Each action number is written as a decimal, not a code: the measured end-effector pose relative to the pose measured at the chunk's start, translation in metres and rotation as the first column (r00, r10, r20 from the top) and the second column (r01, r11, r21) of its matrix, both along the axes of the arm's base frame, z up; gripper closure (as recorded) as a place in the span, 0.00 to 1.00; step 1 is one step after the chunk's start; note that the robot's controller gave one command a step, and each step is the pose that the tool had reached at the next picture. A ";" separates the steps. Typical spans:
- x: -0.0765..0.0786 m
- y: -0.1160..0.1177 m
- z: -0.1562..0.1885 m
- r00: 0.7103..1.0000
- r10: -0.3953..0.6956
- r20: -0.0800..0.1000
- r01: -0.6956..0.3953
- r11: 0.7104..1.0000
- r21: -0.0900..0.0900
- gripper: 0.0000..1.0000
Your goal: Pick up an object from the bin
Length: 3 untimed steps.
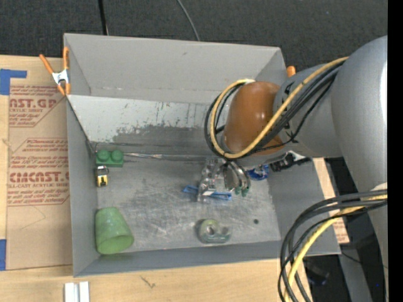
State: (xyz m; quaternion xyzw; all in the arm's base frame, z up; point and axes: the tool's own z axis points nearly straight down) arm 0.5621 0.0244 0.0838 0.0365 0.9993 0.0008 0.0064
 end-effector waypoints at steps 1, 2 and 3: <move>-0.004 0.000 -0.004 1.000 0.001 -0.012 -0.001 1.000 0.000 0.00; 0.000 0.000 0.000 1.000 0.000 0.001 0.000 1.000 0.000 1.00; 0.002 -0.007 0.168 0.996 0.093 -0.001 -0.093 0.996 -0.002 1.00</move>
Offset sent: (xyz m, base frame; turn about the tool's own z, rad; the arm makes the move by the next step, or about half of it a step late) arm 0.0000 0.0000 0.0000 0.0000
